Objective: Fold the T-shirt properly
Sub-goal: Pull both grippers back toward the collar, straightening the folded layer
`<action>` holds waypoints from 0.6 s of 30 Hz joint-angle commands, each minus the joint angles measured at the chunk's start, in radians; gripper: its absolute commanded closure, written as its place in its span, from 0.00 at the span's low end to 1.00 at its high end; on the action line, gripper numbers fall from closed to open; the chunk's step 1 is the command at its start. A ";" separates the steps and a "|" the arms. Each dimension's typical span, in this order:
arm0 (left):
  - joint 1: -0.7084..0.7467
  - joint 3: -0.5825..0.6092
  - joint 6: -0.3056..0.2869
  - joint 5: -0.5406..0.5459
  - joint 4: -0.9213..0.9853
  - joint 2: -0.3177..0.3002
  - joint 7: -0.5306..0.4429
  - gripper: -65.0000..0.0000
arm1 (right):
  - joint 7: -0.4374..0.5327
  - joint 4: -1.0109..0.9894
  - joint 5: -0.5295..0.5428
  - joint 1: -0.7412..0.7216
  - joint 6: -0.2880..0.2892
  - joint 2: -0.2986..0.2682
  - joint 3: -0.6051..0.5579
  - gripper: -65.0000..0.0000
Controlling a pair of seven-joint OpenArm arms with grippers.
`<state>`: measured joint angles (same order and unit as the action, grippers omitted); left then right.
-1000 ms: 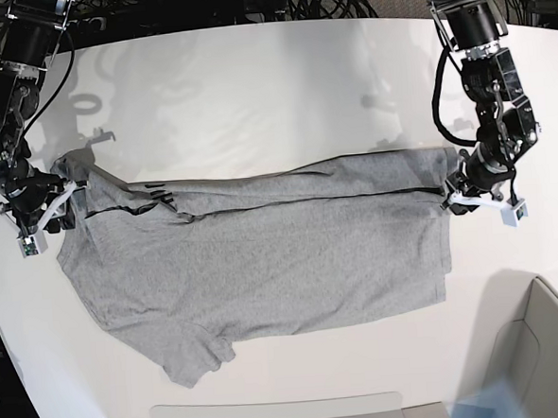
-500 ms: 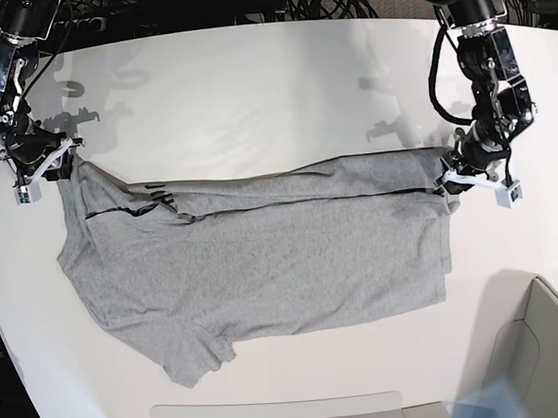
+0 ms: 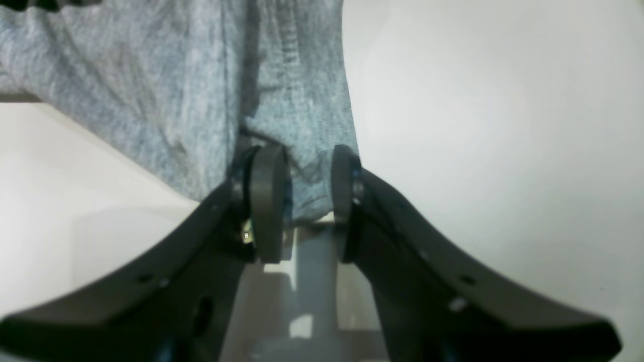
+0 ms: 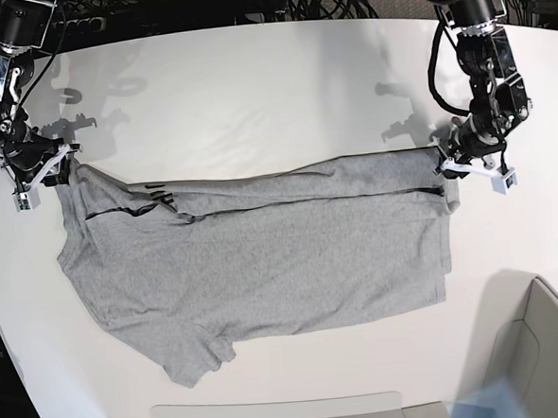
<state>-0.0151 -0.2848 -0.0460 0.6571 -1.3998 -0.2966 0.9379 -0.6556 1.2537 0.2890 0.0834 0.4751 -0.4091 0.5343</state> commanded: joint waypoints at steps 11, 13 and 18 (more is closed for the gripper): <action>-0.012 0.000 -0.001 -0.184 -0.036 -0.010 0.000 0.74 | -0.022 0.005 -0.009 -0.004 0.001 -0.017 0.002 0.74; -0.010 0.003 -0.002 -0.185 -0.031 -0.010 0.002 0.74 | -0.022 0.004 -0.009 -0.004 0.001 -0.017 0.002 0.74; -0.010 0.144 -0.005 -0.182 -0.031 -0.010 0.007 0.74 | -0.022 0.007 -0.009 -0.004 0.001 -0.014 0.000 0.74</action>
<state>-0.0196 -0.1452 -0.0448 0.4637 -1.4231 -0.3023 0.9146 -0.6571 1.2537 0.2890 0.0834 0.4755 -0.4091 0.5343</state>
